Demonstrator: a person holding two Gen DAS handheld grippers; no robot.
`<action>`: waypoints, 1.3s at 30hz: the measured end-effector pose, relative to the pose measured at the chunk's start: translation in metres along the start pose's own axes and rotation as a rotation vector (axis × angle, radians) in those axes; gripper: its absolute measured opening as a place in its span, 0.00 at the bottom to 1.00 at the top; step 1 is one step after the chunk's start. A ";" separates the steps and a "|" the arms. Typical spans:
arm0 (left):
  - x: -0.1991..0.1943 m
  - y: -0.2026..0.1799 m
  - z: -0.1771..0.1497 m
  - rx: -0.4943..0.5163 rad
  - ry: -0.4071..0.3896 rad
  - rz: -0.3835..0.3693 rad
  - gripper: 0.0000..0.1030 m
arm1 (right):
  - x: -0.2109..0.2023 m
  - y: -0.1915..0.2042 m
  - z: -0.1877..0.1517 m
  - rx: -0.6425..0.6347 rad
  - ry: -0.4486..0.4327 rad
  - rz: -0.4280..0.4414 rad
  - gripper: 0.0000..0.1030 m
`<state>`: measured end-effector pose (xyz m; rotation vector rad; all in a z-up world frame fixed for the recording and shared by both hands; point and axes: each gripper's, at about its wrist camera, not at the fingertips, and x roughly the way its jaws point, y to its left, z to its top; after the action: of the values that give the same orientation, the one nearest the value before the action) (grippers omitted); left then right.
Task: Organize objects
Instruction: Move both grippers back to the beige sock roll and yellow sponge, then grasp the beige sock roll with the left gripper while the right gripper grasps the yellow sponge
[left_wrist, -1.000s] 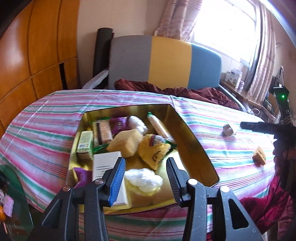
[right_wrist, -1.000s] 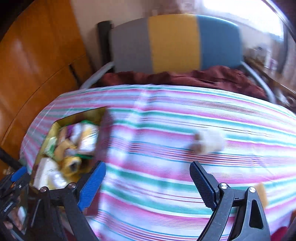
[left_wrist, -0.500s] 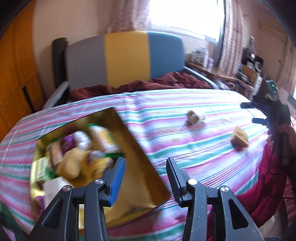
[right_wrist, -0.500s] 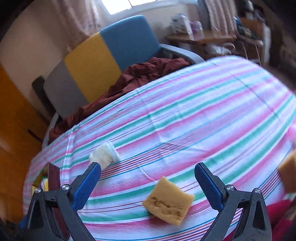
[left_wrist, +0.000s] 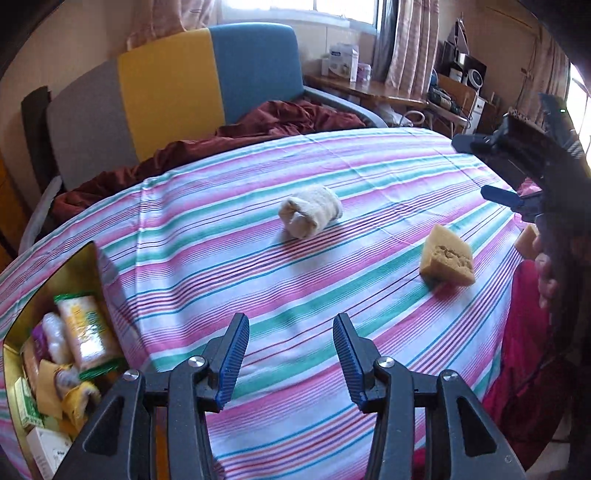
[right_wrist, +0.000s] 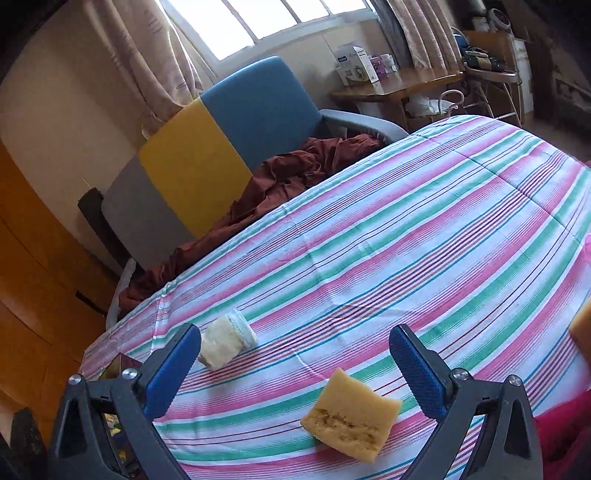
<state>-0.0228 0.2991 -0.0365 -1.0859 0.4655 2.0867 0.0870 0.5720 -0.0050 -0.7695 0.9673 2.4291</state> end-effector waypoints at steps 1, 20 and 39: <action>0.006 -0.002 0.004 0.007 0.010 -0.007 0.47 | -0.001 -0.002 0.001 0.016 -0.004 0.010 1.00; 0.098 -0.021 0.091 0.225 0.049 -0.034 0.85 | -0.002 -0.020 0.003 0.127 0.000 0.121 1.00; 0.140 -0.012 0.080 0.104 0.091 -0.034 0.53 | 0.001 -0.021 0.005 0.124 0.010 0.118 1.00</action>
<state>-0.1112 0.4161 -0.1045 -1.1229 0.5895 1.9675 0.0962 0.5895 -0.0127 -0.6994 1.1860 2.4388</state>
